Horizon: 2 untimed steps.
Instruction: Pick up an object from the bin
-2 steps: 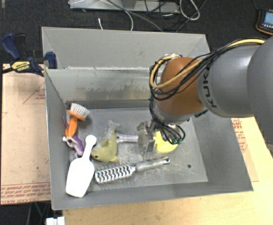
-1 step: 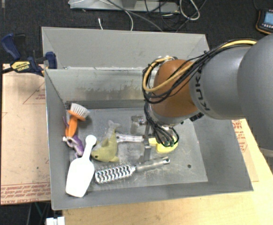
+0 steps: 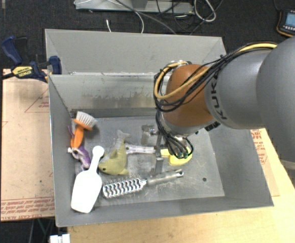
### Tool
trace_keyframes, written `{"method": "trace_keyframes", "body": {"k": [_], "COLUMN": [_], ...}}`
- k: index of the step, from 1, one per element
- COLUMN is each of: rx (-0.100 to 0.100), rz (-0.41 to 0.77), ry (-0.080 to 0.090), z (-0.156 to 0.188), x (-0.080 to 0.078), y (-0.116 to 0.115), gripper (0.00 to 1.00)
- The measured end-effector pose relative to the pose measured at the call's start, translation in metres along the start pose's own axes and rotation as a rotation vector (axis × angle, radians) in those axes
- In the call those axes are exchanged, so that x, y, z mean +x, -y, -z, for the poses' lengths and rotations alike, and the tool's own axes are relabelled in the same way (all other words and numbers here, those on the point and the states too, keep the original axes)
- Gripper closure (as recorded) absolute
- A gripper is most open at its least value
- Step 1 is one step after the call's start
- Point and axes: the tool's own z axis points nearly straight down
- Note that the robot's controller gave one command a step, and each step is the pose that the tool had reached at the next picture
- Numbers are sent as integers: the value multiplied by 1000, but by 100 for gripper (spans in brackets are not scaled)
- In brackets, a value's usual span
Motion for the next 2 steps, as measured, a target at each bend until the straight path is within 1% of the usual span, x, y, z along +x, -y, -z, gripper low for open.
{"method": "trace_keyframes", "body": {"k": [1, 2], "rx": [-3, -3], "rz": [24, 44], "ry": [5, 16], "z": [-22, -19], "x": [-2, 19], "y": [-78, -69], "gripper": [0, 0]}}
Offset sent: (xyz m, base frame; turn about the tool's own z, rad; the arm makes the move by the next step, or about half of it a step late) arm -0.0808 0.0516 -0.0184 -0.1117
